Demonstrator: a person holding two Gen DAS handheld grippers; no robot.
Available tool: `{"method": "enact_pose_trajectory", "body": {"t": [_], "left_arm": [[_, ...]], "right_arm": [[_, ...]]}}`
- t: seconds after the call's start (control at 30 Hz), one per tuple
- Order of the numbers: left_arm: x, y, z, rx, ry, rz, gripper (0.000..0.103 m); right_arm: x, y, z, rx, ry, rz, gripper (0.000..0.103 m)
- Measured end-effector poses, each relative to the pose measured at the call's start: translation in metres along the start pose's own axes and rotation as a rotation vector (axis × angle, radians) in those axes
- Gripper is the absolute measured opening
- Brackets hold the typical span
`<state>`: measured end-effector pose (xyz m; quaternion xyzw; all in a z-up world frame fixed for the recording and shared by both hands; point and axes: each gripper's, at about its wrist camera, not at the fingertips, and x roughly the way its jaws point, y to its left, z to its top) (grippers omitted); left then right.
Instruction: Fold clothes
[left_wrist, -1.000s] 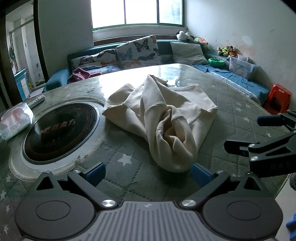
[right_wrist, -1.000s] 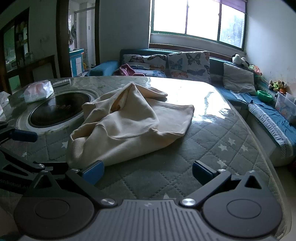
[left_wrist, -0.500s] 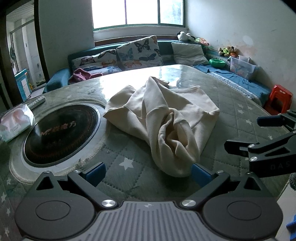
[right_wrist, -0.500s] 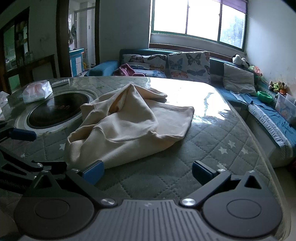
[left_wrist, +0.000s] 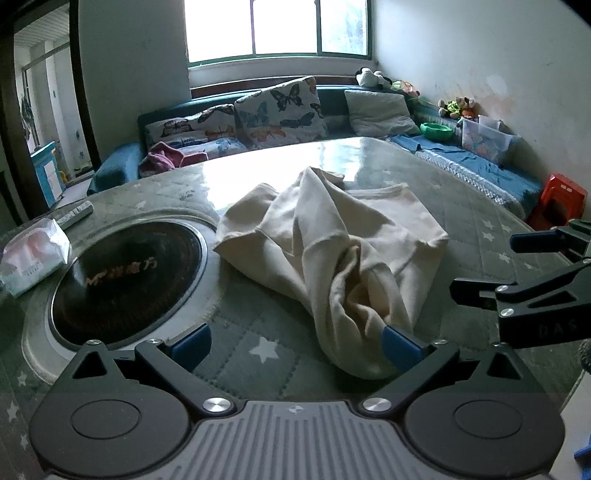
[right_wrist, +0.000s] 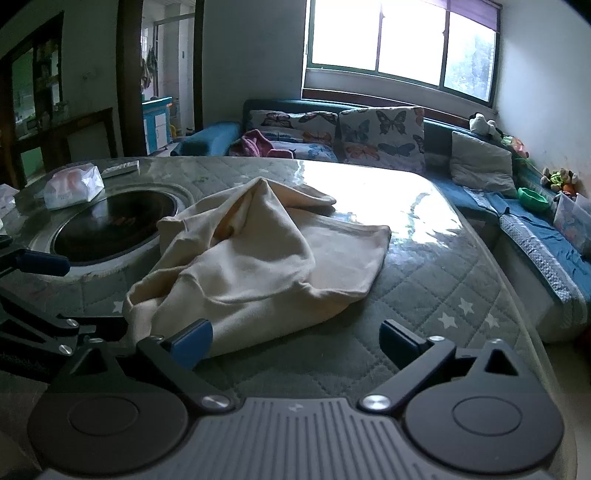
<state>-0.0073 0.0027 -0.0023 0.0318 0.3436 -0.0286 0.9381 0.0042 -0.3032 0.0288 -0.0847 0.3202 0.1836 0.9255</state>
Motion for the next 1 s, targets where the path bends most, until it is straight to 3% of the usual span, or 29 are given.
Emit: {"method": "enact_pose_trajectory", "body": {"t": [0.43,0.63,1.0], "left_arm": [[0.013,0.022,0.031,-0.026,-0.046,0.024,0.099],[0.031,0.031,0.046,-0.044,-0.043,0.016,0.09],[0.057,0.032,0.079,-0.037,-0.054,-0.011,0.086]], "right_arm": [[0.024,-0.005,0.029,-0.024,-0.004,0.04,0.087],[0.049,-0.004,0.047,-0.042,0.0,0.078,0.078],[0.102,-0.005,0.085,-0.1,0.01,0.137,0.068]]}}
